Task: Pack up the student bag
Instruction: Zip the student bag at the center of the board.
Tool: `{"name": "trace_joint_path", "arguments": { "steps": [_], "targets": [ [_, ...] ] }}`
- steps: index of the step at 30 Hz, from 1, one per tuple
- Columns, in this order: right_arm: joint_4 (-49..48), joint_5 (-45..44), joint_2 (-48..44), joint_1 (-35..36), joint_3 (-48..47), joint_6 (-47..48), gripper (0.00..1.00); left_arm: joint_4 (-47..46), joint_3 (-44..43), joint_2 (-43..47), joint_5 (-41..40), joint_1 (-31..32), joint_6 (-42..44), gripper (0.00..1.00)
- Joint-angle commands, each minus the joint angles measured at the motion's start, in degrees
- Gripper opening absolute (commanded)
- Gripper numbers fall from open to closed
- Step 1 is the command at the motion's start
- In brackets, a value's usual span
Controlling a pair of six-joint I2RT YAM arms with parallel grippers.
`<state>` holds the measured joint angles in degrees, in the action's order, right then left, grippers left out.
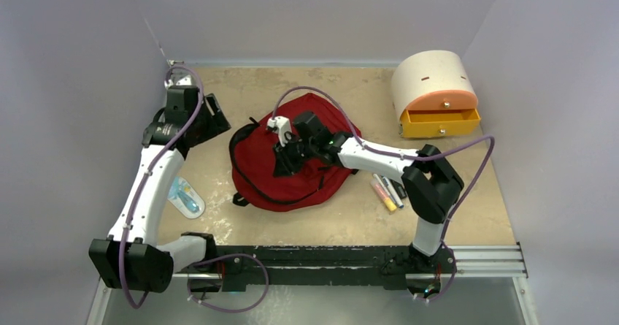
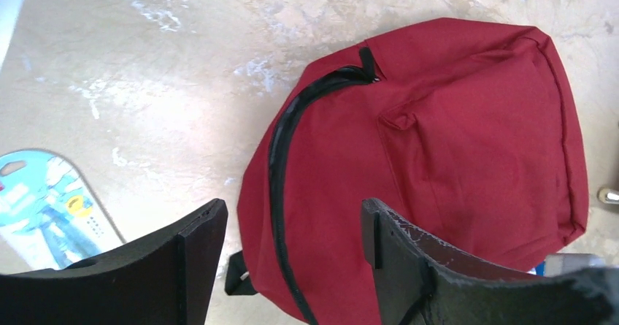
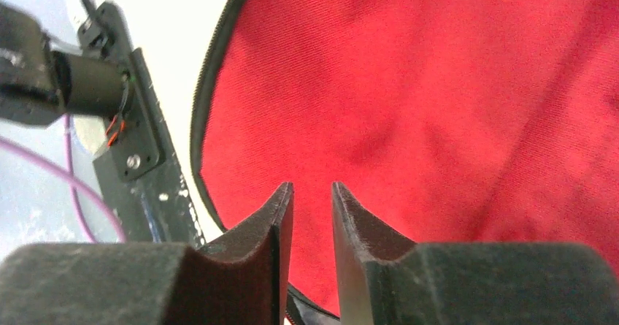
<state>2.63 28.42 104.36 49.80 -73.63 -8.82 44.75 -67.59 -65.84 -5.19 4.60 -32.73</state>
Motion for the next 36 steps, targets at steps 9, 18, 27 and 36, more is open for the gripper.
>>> {"name": "trace_joint_path", "arguments": {
  "steps": [9,18,27,36],
  "targets": [
    [-12.76,-17.75,-10.84,-1.42,5.88,-14.44,0.38,-18.22,-3.81,-15.45,15.41,-0.38,2.58,0.67],
    [-15.19,-17.46,-14.19,-1.40,11.47,-17.31,0.39,-28.68,-4.50,-25.23,17.32,-0.18,2.40,0.67],
    [-15.93,-18.09,-16.48,-1.37,12.86,-18.22,0.39,-33.47,-4.60,-31.12,15.67,2.02,3.94,0.68],
    [-16.25,-18.58,-18.93,-1.42,15.32,-18.68,0.39,-31.88,-5.47,-35.02,11.15,4.80,2.18,0.68]
  ]
}}
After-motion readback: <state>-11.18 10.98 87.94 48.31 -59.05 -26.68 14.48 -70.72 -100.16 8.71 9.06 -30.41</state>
